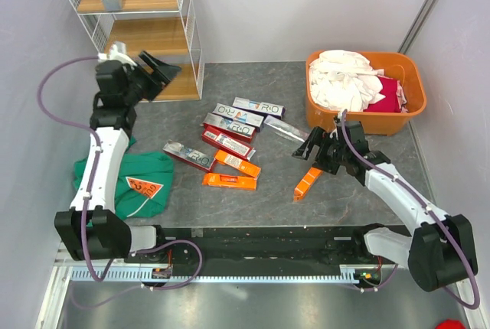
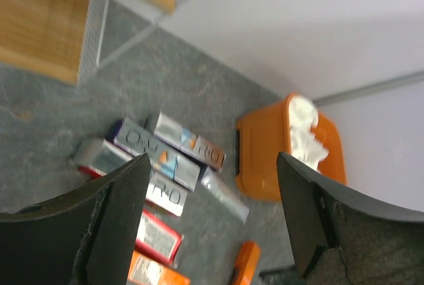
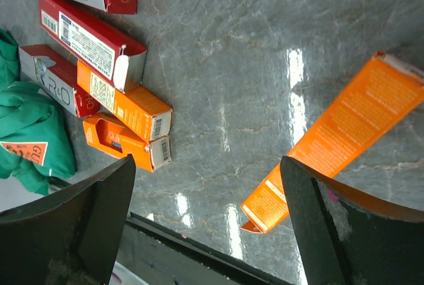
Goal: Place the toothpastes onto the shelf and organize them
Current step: Place the toothpaste on the shelf, then pick up the toothpaste from the center of the board.
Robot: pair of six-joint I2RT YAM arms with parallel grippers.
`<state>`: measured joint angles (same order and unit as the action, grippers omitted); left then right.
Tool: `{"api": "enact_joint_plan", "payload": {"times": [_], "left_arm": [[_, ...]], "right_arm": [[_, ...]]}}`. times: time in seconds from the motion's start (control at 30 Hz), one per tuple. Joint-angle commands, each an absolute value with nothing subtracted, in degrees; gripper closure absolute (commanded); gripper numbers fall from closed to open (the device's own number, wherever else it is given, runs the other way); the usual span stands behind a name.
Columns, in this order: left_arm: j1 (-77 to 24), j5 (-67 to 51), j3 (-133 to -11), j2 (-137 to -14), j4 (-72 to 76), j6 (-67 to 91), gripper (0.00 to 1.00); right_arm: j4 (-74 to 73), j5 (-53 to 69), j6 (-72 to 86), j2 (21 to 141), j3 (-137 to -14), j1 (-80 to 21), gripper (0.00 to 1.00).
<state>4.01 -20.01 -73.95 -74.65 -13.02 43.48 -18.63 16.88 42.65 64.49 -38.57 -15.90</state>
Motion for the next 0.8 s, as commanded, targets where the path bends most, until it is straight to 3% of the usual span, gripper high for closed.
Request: {"api": "enact_joint_plan", "payload": {"times": [0.0,0.37,0.77], "left_arm": [[-3.2,-20.0,-68.7,-72.6,-12.9,36.9,0.16],[-16.9,-17.9,-54.6,-75.5,-12.9,37.2,0.13],[-18.4,-18.5,-49.1,-72.8,-13.0,36.7,0.13]], "right_arm": [[-20.2,13.9,37.6,67.2,-44.0,-15.8,0.02],[-24.0,8.4,32.0,77.6,-54.3,-18.5,0.02],[-32.6,-6.1,24.4,97.2,-75.0,-27.8,0.02]]}}
